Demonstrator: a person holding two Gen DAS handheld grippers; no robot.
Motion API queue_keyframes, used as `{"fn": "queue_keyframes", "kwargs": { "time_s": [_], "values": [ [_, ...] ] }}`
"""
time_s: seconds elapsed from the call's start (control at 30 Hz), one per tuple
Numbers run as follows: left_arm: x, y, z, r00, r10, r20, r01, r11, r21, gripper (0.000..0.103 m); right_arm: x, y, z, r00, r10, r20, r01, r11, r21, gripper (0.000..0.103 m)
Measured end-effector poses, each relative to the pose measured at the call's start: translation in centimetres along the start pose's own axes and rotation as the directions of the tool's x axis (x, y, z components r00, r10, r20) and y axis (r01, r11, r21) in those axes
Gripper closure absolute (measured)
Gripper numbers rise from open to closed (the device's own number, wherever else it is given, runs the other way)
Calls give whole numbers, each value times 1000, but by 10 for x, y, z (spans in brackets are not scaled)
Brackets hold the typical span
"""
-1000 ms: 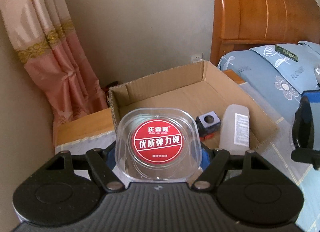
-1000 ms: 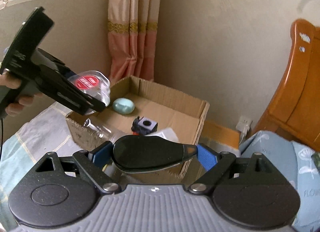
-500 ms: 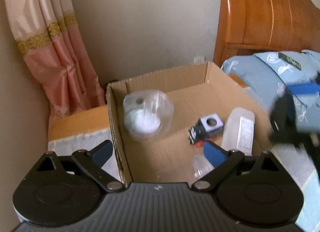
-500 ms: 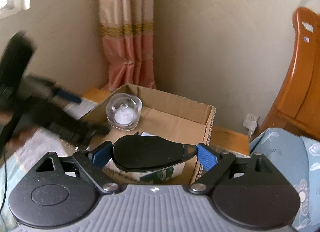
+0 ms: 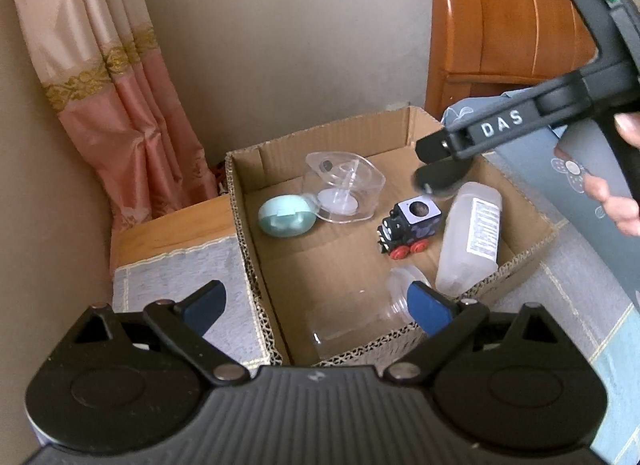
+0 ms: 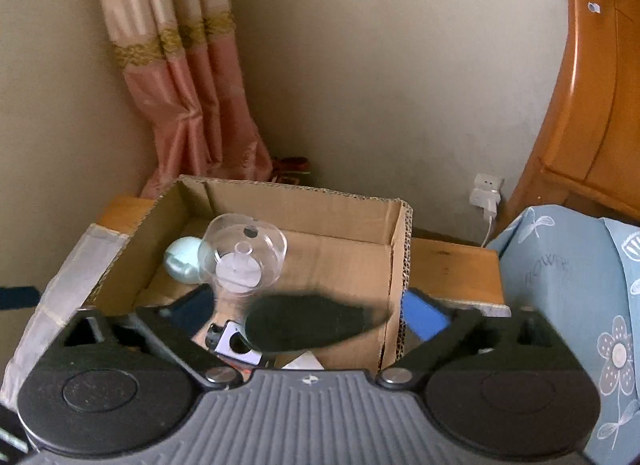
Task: Organize rigid objects
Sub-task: 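Release the black oval object into the cardboard box with right tool, then move left tool to gold capsule bottle while right tool approaches red S.L toy train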
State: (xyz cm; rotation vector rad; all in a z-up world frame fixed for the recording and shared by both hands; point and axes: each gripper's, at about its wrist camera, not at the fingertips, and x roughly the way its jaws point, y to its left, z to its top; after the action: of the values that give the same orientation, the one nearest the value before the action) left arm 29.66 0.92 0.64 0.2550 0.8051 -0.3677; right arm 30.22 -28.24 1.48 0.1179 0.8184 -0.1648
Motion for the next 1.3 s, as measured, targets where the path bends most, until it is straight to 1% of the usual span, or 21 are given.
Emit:
{"fn": "queue_keyframes", "kwargs": {
  "time_s": [0.17, 0.43, 0.5, 0.7, 0.77, 0.9, 1.0, 1.2, 1.3],
  "values": [
    [-2, -2, 0, 1000, -1, -1, 1, 1000, 11, 6, -4, 4, -2, 1000, -7, -17, 6, 1000, -22, 0],
    [-12, -12, -3, 1000, -21, 21, 21, 1000, 21, 6, -17, 9, -9, 1000, -15, -17, 15, 1000, -19, 0],
    [-16, -15, -7, 999, -23, 27, 23, 1000, 20, 6, -23, 11, -17, 1000, -16, -23, 16, 1000, -14, 0],
    [-27, -24, -28, 999, -47, 21, 47, 999, 4, 6, -47, 19, -56, 999, -4, -39, 4, 1000, 10, 0],
    [-31, -27, -37, 999, -45, 22, 45, 999, -1, 6, -54, 22, -72, 999, -2, -45, 2, 1000, 10, 0],
    [-42, -35, -56, 999, -35, 39, 35, 999, 0, 6, -62, 27, -99, 997, 31, -74, -31, 999, 13, 0],
    [-48, -34, -70, 999, -11, 42, 12, 1000, -25, 6, -59, 33, -119, 992, 54, -115, -53, 999, 7, 0],
    [-61, -27, -100, 997, 76, 31, -74, 995, -67, 6, -40, 55, -147, 977, 85, -197, -88, 996, -4, 0],
    [-71, -25, -113, 997, 65, 36, -62, 995, -82, 6, -29, 65, -154, 972, 94, -216, -95, 995, 8, 0]
  ]
}}
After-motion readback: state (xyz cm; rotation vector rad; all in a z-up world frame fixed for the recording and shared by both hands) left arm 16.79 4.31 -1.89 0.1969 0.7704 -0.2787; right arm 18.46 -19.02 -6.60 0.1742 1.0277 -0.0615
